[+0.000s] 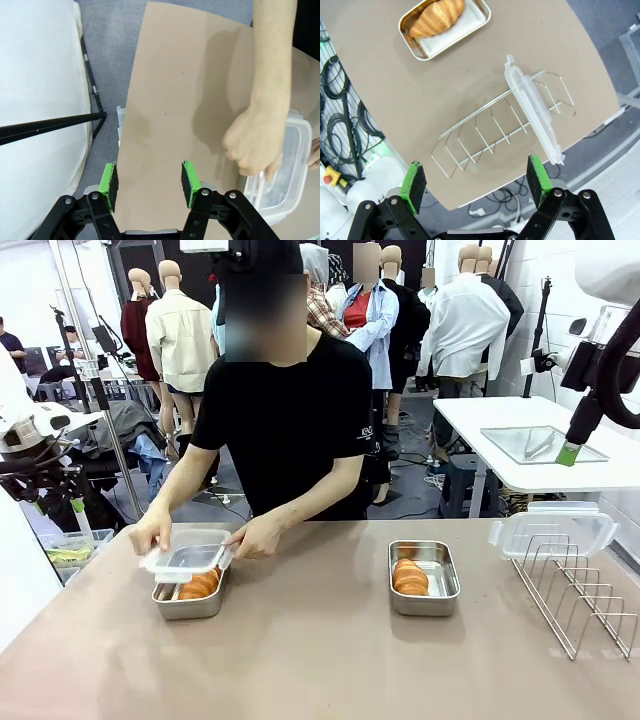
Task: Place the bread in airtight containers.
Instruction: Pick up one Airtight Container lid and hand it to the human.
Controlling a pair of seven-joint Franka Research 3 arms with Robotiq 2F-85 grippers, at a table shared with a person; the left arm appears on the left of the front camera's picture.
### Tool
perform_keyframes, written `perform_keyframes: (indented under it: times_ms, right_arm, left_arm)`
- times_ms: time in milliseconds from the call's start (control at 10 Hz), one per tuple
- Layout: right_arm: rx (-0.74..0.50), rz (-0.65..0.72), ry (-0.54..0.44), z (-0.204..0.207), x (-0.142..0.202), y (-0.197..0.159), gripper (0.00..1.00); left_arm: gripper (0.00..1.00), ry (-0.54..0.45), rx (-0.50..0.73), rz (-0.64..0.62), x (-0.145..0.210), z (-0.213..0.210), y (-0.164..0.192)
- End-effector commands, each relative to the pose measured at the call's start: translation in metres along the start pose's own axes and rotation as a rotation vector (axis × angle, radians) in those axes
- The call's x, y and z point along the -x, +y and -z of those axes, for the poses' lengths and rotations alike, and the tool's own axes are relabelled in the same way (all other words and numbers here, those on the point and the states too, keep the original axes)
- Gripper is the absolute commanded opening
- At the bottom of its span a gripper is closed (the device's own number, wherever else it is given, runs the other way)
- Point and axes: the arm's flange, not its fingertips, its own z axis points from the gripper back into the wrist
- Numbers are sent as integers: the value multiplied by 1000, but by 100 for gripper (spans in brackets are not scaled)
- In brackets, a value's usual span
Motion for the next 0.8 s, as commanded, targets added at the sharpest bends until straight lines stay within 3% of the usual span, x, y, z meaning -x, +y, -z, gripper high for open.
perform_keyframes:
  times_ms: [0, 700]
  right_arm:
    - [-7, 17, -2, -2, -3, -1, 100]
    - [-7, 17, -2, -2, -3, -1, 100]
  left_arm:
    - [67, -2, -20, -15, 0, -1, -1]
    - [67, -2, -20, -15, 0, -1, -1]
